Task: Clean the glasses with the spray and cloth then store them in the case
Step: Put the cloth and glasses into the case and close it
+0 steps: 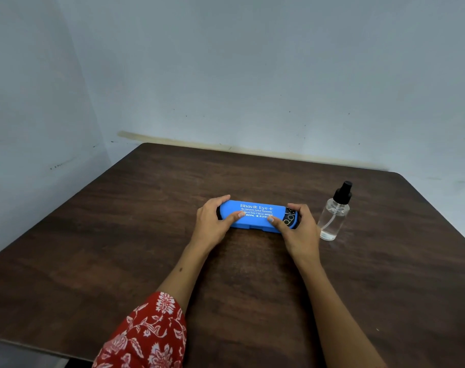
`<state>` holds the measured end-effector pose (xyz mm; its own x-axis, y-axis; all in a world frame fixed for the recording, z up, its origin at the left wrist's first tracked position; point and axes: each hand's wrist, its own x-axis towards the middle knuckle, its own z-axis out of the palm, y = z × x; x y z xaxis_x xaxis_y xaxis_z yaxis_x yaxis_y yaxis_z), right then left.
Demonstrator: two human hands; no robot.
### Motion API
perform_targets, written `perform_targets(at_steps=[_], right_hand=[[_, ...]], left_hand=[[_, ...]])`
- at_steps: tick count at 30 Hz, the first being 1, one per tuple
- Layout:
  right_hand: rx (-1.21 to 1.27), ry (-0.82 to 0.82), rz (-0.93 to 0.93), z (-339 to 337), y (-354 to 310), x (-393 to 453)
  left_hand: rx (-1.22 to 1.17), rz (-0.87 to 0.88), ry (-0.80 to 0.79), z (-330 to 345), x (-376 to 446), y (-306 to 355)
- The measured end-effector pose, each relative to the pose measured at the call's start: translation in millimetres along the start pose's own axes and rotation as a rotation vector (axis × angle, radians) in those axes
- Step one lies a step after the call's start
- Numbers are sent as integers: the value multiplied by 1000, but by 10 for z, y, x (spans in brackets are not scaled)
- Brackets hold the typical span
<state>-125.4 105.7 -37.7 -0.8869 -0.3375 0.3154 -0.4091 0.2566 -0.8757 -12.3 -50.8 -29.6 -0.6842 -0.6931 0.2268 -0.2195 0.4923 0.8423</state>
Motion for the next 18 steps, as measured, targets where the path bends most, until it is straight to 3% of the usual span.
perform_targets(at_steps=[5, 9, 11, 15, 18], right_hand=[[-174, 147, -165, 20, -64, -122], [-207, 421, -473, -22, -209, -171], [-220, 557, -541, -42, -243, -162], [-141, 736, -291, -146, -212, -142], [-79, 654, 6, -249, -129, -86]], left_hand=[[30, -3, -10, 8, -62, 30], [26, 15, 7, -8, -79, 53], [24, 11, 16, -15, -79, 57], [37, 9, 38, -18, -74, 47], [44, 9, 34, -13, -70, 42]])
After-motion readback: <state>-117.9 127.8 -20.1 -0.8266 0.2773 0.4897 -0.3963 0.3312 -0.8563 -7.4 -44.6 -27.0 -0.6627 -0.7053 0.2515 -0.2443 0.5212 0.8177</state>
